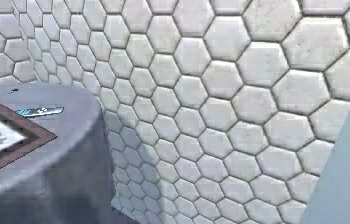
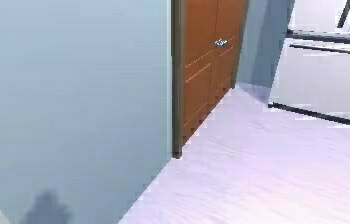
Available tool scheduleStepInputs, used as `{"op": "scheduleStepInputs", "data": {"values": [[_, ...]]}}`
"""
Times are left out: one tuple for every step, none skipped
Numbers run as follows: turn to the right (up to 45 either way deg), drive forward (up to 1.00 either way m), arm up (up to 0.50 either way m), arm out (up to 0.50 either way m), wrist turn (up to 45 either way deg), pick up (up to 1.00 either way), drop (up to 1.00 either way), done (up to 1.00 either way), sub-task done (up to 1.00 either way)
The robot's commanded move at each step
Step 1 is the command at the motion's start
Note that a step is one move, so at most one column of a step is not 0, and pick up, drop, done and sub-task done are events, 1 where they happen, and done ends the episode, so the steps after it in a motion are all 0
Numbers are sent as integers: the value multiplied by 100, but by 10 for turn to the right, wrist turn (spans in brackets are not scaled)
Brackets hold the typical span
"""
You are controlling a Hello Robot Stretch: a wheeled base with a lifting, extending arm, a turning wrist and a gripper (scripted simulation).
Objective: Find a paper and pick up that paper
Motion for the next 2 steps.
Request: {"op": "scheduleStepInputs", "data": {"values": [[-450,0,0,0,0,0,0,0,0],[-450,0,0,0,0,0,0,0,0]]}}
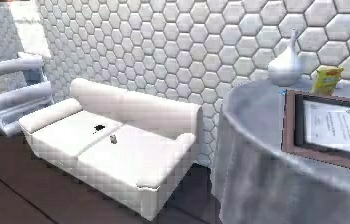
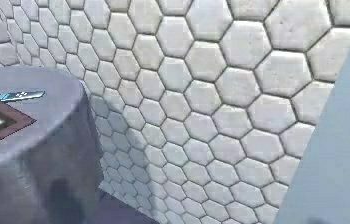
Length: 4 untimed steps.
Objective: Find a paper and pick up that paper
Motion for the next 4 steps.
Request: {"op": "scheduleStepInputs", "data": {"values": [[-450,0,0,0,0,0,0,0,0],[-120,0,0,0,0,0,0,0,0],[0,0,50,0,0,0,0,0,0],[0,0,38,0,0,0,0,0,0]]}}
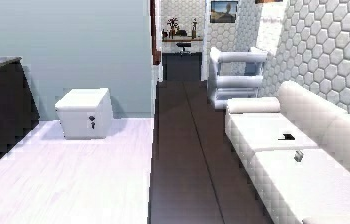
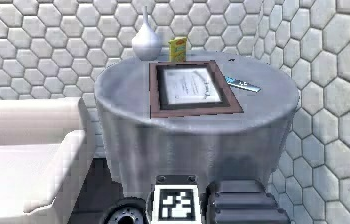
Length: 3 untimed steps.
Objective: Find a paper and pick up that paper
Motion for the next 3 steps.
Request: {"op": "scheduleStepInputs", "data": {"values": [[0,0,0,30,0,0,0,0,0],[0,0,0,0,450,0,0,0,0],[0,0,0,0,450,0,0,0,0]]}}
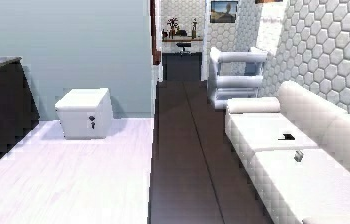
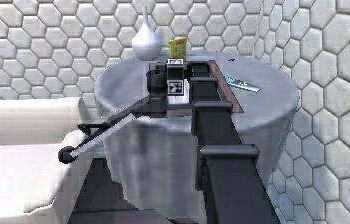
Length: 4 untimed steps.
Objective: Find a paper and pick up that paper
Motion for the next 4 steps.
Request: {"op": "scheduleStepInputs", "data": {"values": [[0,0,0,0,450,0,0,0,0],[0,0,0,0,330,0,0,0,0],[0,0,0,0,0,100,0,0,0],[0,0,0,0,0,0,0,100,0]]}}
